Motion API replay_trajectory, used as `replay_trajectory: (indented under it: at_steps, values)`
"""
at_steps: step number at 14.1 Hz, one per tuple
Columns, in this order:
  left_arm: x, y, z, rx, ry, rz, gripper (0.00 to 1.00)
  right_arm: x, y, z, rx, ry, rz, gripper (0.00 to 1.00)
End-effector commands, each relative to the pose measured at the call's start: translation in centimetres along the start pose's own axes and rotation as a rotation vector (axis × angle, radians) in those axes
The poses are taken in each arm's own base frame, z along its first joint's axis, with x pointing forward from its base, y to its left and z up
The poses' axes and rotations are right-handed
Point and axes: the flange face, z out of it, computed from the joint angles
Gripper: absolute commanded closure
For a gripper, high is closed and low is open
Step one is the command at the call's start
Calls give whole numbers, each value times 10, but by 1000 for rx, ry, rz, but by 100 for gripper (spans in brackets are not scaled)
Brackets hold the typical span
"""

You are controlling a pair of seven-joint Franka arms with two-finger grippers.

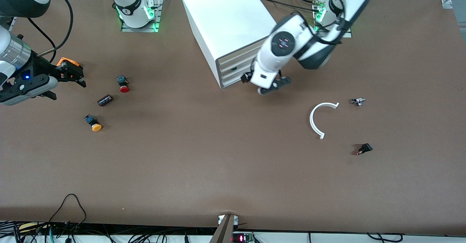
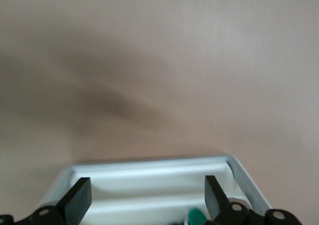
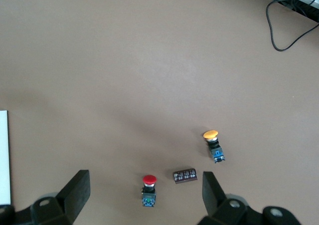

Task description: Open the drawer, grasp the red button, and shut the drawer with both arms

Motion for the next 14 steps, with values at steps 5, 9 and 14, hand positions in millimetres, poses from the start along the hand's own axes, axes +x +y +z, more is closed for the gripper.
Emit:
replay_trajectory:
  at_steps: [5,9,14]
  values:
    - [88,-88,-98,55,102,198,0,-33,14,-36,33,-17,45,0]
    - [124,-162,-162,106,96,307,0,-33,16,-38,22,-14,41,0]
    - [126,-225,-231,129,120,326,0,-34,17,-44,19,-8,46,0]
